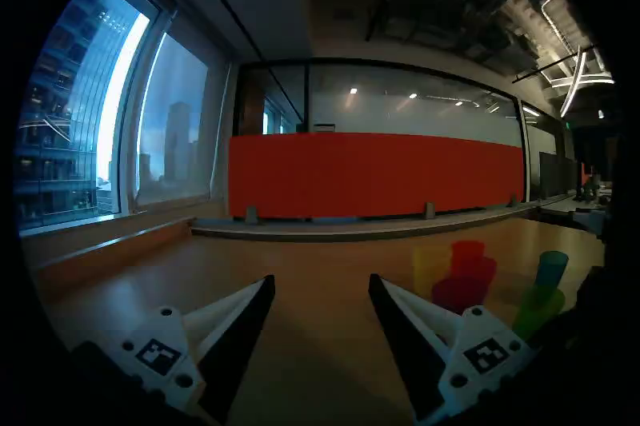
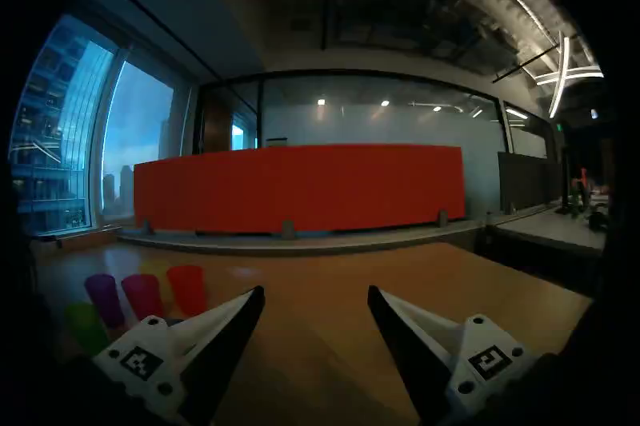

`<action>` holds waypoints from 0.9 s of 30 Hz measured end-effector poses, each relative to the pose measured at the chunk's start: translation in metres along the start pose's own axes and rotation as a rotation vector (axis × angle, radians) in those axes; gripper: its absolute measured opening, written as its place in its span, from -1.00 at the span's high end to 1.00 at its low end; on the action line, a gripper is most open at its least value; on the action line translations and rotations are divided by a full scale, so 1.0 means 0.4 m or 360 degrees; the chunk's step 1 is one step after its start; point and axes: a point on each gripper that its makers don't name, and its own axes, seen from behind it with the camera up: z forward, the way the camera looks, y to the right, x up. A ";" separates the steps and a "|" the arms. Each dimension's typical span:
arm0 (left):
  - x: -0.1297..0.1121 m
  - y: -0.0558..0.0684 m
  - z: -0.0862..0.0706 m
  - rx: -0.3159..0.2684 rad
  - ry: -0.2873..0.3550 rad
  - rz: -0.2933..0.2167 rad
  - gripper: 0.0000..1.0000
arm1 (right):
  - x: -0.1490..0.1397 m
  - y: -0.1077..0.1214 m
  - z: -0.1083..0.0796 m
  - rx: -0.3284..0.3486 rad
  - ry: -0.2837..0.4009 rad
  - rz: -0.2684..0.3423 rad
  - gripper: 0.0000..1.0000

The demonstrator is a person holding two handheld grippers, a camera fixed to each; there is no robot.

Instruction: Pour water

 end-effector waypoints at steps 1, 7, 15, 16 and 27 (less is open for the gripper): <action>0.000 0.000 0.000 0.0000 0.0000 0.0000 -0.73 | -0.001 0.000 0.000 0.0000 0.0000 -0.0005 -0.99; 0.000 0.000 0.000 0.0000 0.0000 0.0000 -0.73 | -0.006 -0.004 -0.005 0.0004 -0.0002 -0.0041 -1.00; 0.001 0.001 0.002 0.0000 0.0000 0.0000 -0.73 | -0.002 0.000 -0.006 -0.0010 -0.0001 -0.0054 -1.00; 0.001 0.001 0.002 0.0000 0.0000 0.0000 -0.73 | -0.001 0.000 -0.006 -0.0011 -0.0001 -0.0054 -1.00; 0.000 0.000 0.000 0.0000 0.0000 0.0000 -0.73 | -0.001 -0.003 -0.006 -0.0011 -0.0004 -0.0055 -1.00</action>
